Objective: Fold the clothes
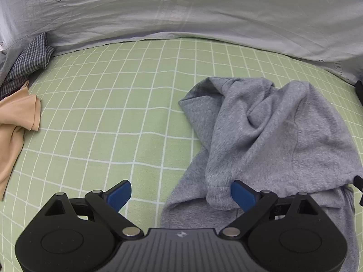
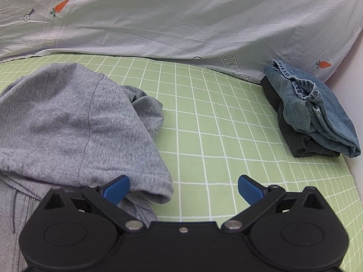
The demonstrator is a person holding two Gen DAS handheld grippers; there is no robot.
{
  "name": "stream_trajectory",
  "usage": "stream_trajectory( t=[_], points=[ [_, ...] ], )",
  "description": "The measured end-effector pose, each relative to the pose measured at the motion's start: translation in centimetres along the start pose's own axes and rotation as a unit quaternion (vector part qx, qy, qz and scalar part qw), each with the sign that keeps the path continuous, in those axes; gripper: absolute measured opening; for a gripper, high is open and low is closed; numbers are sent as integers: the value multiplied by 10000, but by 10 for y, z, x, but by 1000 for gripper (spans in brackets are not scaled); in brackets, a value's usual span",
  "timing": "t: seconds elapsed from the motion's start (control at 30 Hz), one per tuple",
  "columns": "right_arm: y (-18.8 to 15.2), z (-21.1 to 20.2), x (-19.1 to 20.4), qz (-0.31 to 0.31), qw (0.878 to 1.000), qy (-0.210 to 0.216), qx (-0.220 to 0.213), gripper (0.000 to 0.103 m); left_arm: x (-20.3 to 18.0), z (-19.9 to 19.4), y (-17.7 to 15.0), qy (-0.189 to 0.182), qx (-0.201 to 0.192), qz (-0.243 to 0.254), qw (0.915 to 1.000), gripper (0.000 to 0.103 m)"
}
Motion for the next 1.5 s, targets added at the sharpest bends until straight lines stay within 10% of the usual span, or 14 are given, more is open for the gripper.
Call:
stream_trajectory(
  t=[0.4,0.63,1.07,1.5],
  points=[
    [3,-23,-23,582,9957,522,-494,103,33,-26,2,-619,-772,-936,9907,95],
    [-14,-52,-42,939,9909,797,-543,103,41,-51,-19,-355,-901,-700,9928,95],
    [-122,-53,-78,2511,9510,1271,1278,78,45,-60,-113,-5,139,4,9999,94],
    [-172,-88,-73,2721,9405,1472,1407,63,52,-55,-173,-146,731,127,9971,91]
  ],
)
Point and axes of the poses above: each gripper's, at about its wrist camera, not at the fingertips, and z roughly the way its jaws point, x to its left, y to its top, the point moved 1 cm from there along z, roughly the way its jaws point, and after that the axes turned 4 degrees about -y, right-handed, at the moved point
